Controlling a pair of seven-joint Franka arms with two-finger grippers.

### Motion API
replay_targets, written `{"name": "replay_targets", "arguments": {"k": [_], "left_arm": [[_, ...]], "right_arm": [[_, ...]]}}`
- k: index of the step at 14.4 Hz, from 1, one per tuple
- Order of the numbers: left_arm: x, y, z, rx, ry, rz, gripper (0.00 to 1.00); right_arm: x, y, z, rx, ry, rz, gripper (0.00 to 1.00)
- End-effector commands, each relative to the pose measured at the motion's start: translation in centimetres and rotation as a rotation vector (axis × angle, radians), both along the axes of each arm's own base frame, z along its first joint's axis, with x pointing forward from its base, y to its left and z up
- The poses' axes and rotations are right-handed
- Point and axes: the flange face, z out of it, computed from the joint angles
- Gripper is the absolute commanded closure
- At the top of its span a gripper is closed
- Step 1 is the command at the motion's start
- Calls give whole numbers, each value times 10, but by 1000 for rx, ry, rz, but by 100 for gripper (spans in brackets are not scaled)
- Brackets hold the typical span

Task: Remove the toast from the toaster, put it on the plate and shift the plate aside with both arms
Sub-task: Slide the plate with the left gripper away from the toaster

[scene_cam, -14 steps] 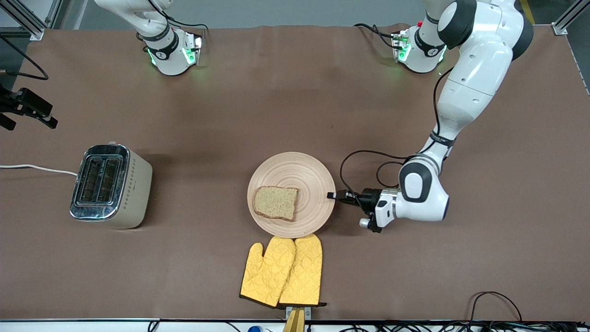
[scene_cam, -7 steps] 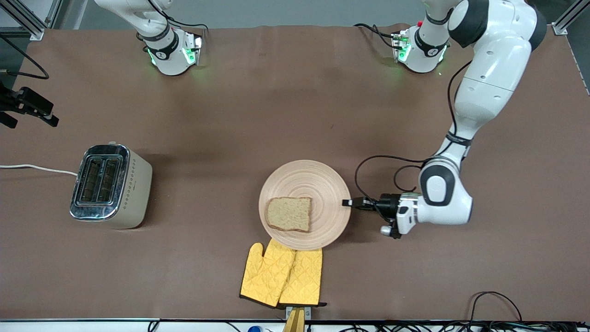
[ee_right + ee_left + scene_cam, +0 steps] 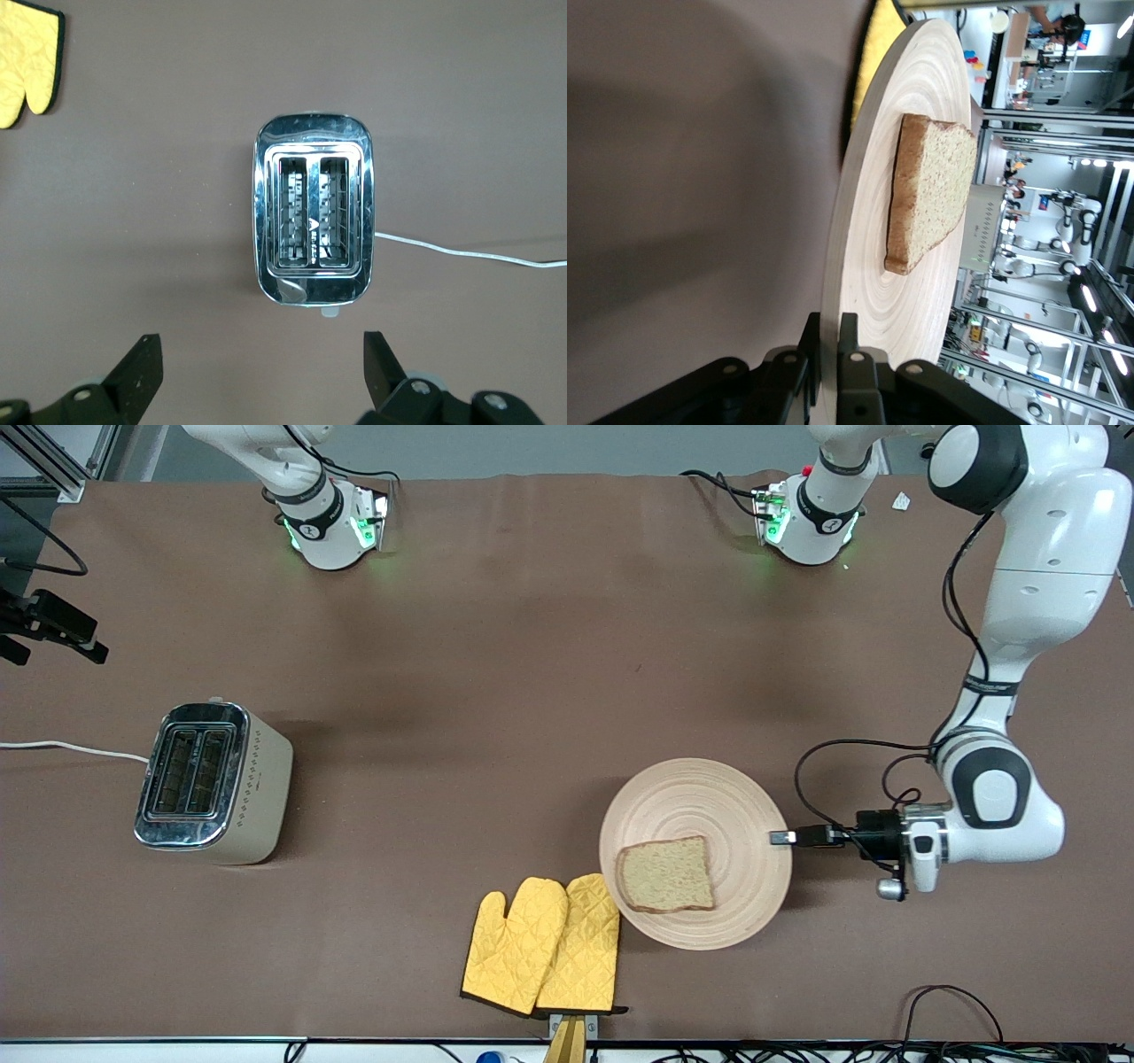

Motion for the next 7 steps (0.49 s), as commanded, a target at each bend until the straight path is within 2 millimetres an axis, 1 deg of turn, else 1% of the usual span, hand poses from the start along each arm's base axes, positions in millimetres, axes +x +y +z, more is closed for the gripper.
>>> {"name": "replay_targets", "arguments": {"k": [1, 3, 4, 5, 7], "left_arm": [[-1, 22, 31, 20, -35, -9, 100], [-6, 51, 25, 44, -30, -5, 100], [-9, 64, 24, 43, -24, -10, 100], [-11, 76, 24, 59, -24, -13, 100], [-18, 117, 18, 102, -47, -10, 100]], "right_arm": [[4, -2, 13, -8, -15, -16, 0], [5, 2, 10, -6, -8, -8, 0], [6, 9, 5, -7, 0, 7, 0], [6, 13, 5, -7, -1, 16, 0], [7, 12, 6, -22, -7, 26, 0]]}}
